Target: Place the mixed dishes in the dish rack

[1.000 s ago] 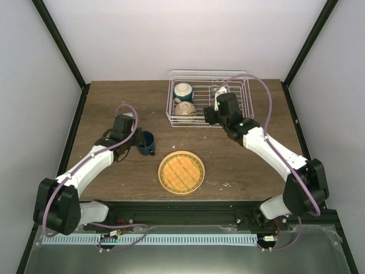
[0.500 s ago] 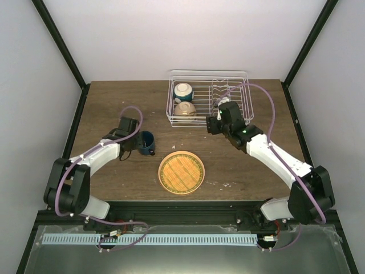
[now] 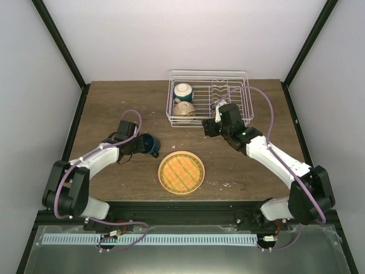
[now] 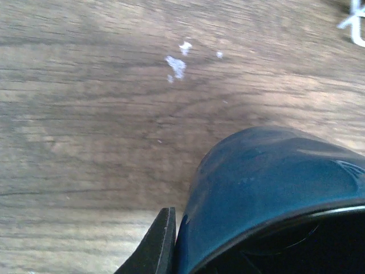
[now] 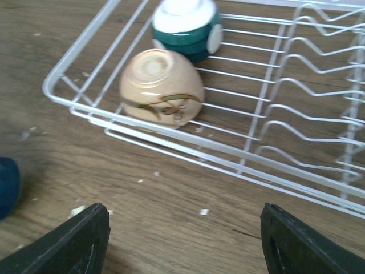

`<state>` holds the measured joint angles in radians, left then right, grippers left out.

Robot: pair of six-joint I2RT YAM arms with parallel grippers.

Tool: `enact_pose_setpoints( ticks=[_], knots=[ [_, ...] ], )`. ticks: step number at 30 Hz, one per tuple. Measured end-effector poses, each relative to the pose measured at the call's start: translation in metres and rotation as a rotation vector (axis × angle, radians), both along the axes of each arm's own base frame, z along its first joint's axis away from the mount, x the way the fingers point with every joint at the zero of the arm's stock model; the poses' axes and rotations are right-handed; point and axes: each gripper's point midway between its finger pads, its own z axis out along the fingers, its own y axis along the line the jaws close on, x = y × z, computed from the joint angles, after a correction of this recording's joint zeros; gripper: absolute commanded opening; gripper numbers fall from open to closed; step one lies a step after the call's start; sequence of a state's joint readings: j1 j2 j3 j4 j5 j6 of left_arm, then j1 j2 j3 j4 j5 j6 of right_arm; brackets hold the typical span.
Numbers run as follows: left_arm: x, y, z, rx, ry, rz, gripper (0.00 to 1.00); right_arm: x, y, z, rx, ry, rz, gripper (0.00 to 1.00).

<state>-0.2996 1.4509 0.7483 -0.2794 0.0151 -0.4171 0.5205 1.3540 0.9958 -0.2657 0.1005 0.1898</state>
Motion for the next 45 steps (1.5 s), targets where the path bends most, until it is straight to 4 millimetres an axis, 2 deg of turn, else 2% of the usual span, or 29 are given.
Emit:
enact_pose_setpoints(
  ticks=[4, 7, 11, 15, 18, 22, 26, 30, 34, 40, 45],
  knots=[
    [-0.01, -0.015, 0.017, -0.1, -0.047, -0.061, 0.0, -0.01, 0.024, -0.006, 0.109, 0.024, 0.111, 0.74],
    [-0.013, -0.03, 0.047, -0.201, -0.151, -0.119, 0.0, -0.026, 0.05, -0.007, 0.241, 0.072, 0.233, 0.73],
    [-0.018, -0.042, 0.098, -0.324, -0.357, -0.184, 0.0, -0.052, 0.085, 0.0, 0.459, 0.148, 0.414, 0.7],
    [-0.026, -0.05, 0.124, -0.396, -0.492, -0.241, 0.0, -0.083, 0.104, -0.003, 0.637, 0.255, 0.546, 0.69],
    [-0.032, -0.056, 0.126, -0.45, -0.529, -0.276, 0.0, -0.105, 0.112, 0.002, 0.75, 0.316, 0.645, 0.7],
    [-0.04, -0.062, 0.121, -0.507, -0.535, -0.299, 0.0, -0.126, 0.118, 0.018, 0.849, 0.341, 0.761, 0.7],
    [-0.041, -0.066, 0.136, -0.551, -0.578, -0.32, 0.0, -0.143, 0.129, 0.03, 0.898, 0.356, 0.871, 0.67],
    [-0.045, -0.066, 0.153, -0.579, -0.636, -0.332, 0.0, -0.155, 0.144, 0.019, 0.918, 0.433, 0.93, 0.66],
    [-0.049, -0.066, 0.167, -0.591, -0.68, -0.342, 0.0, -0.16, 0.154, 0.006, 0.919, 0.494, 0.94, 0.66],
    [-0.053, -0.065, 0.167, -0.595, -0.69, -0.345, 0.0, -0.158, 0.168, 0.026, 0.94, 0.452, 1.008, 0.62],
    [-0.055, -0.065, 0.161, -0.6, -0.674, -0.342, 0.0, -0.158, 0.18, 0.031, 0.961, 0.443, 1.054, 0.52]
  ],
)
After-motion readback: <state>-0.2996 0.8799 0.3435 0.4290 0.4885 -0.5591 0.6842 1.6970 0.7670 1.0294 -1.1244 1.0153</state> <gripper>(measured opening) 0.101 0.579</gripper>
